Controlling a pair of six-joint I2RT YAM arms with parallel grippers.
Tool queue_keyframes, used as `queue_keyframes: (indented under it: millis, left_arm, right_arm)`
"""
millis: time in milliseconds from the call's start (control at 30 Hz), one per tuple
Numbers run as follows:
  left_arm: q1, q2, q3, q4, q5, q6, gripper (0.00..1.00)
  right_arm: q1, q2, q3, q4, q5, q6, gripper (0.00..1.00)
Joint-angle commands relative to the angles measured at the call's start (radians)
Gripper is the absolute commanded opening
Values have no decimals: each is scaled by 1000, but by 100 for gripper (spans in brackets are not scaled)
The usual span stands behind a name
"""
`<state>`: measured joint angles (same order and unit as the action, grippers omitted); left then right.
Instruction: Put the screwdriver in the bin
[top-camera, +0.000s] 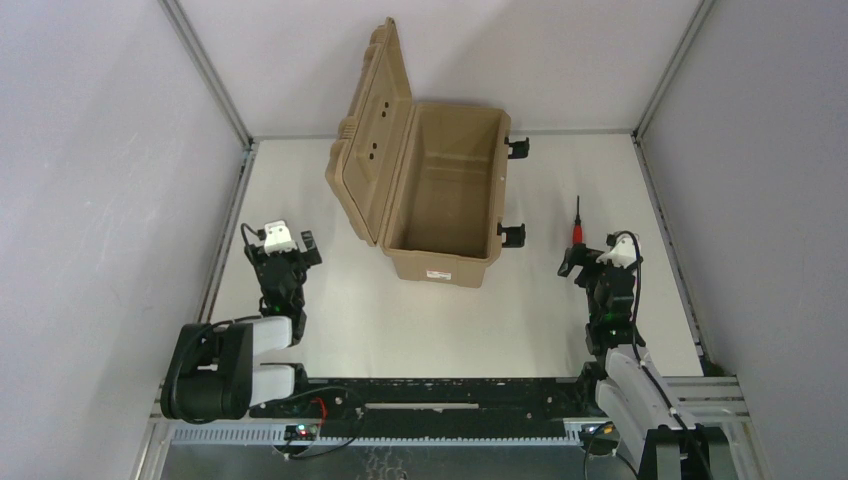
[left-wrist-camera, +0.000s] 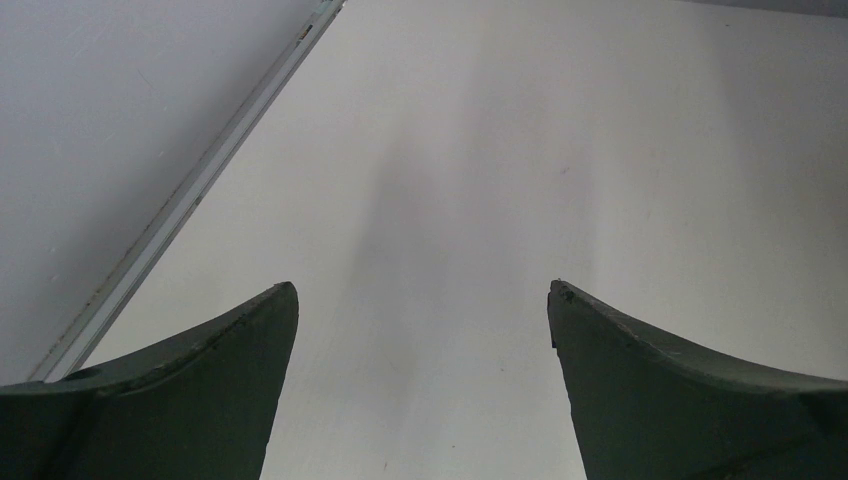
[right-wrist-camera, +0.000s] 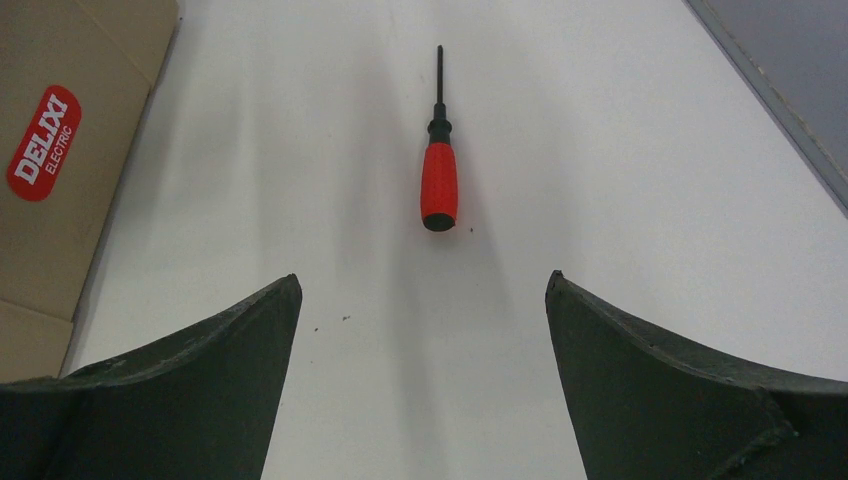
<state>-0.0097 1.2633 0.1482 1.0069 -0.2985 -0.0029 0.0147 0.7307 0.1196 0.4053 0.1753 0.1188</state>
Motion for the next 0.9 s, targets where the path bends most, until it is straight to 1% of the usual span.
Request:
queue_keyframes:
  millis: [0,100,200,300,333,367,400,433,500,533,633,767,867]
  left_arm:
    - [7,-3,46,48,18,-14,100]
    - [7,-3,46,48,18,-14,100]
    - [7,-3,46,48,18,-14,100]
    - [7,-3,45,48,18,-14,100]
    - [7,-3,45,48,18,-14,100]
    - [7,-2,45,48,18,-14,100]
    - [7,-3,46,48,17,-14,100]
    - [7,-2,45,48,18,-14,100]
    - [7,-3,45,48,18,-15,100]
    - [7,-2,45,48,17,-15,100]
    - [7,-3,45,48,18,-14,100]
    - [7,-2,46,49,18,-14,100]
    - [7,-3,45,48,17,-14,100]
  right_arm:
    - [0,-9,87,-65,21,9,100]
    - [-1,32,203,-171,43,5,100]
    - [-4,137,384,-355,38,7,100]
    - [-8,304,609,-612,15,6,100]
    - [-9,369,693,-718,22,15,100]
    - [-8,435,768,-789,34,26,100]
    - [-22,494,854,-853,27,30,100]
    - [-43,575,915,-899,14,38,99]
    - [-73,670,1014,-978,-15,74,98]
    - [-88,744,1061,-1007,-42,84,96]
    - [-127,877,1150,-1029,-111,81,93]
    - [-136,1011,1228,-1046,-152,30,91]
    - [-136,1096,1268,-1056,-150,10,90]
